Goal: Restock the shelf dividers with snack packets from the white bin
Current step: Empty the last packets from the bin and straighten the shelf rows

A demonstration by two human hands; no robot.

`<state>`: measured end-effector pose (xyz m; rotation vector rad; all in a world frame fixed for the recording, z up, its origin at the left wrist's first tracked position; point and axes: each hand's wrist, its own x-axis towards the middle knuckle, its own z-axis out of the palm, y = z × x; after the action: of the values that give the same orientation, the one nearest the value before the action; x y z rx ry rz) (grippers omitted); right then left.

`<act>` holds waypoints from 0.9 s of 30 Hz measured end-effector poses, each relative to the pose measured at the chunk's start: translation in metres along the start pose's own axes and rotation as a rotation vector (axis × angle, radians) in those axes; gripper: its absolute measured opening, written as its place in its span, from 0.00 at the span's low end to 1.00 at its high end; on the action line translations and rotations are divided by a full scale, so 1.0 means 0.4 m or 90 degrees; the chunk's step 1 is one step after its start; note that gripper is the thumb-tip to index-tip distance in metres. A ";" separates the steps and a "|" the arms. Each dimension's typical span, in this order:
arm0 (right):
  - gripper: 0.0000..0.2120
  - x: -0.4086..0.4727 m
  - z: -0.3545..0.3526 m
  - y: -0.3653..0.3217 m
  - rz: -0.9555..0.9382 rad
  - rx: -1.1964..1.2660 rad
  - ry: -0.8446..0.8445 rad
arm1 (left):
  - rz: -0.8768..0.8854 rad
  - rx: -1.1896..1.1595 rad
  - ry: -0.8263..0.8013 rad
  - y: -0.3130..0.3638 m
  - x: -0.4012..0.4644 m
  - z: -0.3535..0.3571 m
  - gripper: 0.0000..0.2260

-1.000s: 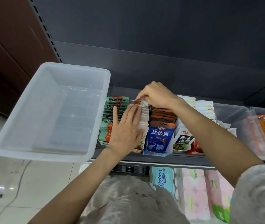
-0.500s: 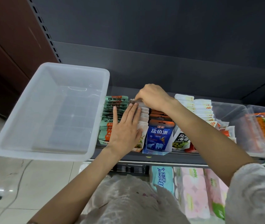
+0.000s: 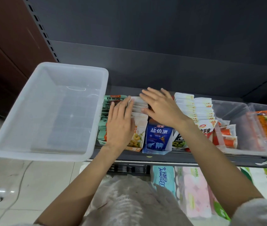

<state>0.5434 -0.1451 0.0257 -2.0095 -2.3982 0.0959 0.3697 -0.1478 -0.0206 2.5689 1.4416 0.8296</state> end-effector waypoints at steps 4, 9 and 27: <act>0.26 0.021 0.023 -0.011 0.012 -0.124 -0.024 | -0.059 -0.166 -0.031 0.014 -0.059 -0.032 0.22; 0.23 0.035 0.028 -0.023 0.009 -0.008 0.030 | -0.087 -0.126 -0.137 0.047 -0.072 -0.030 0.28; 0.26 -0.059 0.071 -0.042 0.061 -0.043 0.038 | -0.173 -0.254 -0.141 0.087 -0.007 0.036 0.35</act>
<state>0.5296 -0.1726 -0.0010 -2.1253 -2.2998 -0.0441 0.4021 -0.1666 -0.0228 2.0461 1.3562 0.6841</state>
